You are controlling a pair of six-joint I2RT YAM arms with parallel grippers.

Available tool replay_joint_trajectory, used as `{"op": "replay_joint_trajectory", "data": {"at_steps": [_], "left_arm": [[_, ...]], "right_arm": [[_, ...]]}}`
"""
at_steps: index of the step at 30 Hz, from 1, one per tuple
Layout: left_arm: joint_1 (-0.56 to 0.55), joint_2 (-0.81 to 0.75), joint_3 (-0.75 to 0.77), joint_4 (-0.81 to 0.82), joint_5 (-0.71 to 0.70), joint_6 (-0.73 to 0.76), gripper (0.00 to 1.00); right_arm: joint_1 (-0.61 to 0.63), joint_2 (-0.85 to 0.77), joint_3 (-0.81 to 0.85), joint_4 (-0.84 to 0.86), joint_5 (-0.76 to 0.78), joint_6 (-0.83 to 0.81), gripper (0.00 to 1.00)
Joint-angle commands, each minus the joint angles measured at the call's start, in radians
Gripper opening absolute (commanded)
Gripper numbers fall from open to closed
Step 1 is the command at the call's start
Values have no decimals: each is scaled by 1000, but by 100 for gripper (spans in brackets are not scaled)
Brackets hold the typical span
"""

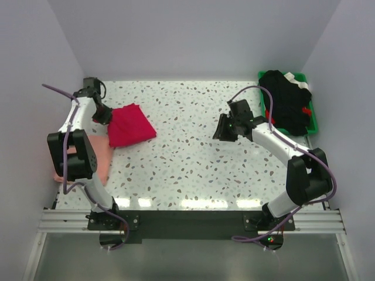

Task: Fold and stack the t-shirts
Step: Neatly place the folded tshirt to the corner

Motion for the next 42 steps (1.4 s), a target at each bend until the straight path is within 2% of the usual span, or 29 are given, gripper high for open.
{"op": "replay_joint_trajectory", "data": {"at_steps": [1,7,17,26,35,42], "left_arm": [[59,-56,82,-85,-65,40,0],[160,-85,131,-105,-74,80,0],[209,-85,251,-180,-131,120,0],[224,-84,334,-220,-160,140,0],[231,-71,438,-251,-128,180,0],[231,-85,453,-266,-108,203,0]], "right_arm": [[12,-47,9,8,-24,7,39],[20,-52,20,-1,-28,2,39],[26,-64,31,-7,-33,2,39],[26,-70,29,-12,-33,0,39],[26,-84,29,-10,-27,5,39],[28,-92,27,-15,-22,8,39]]}}
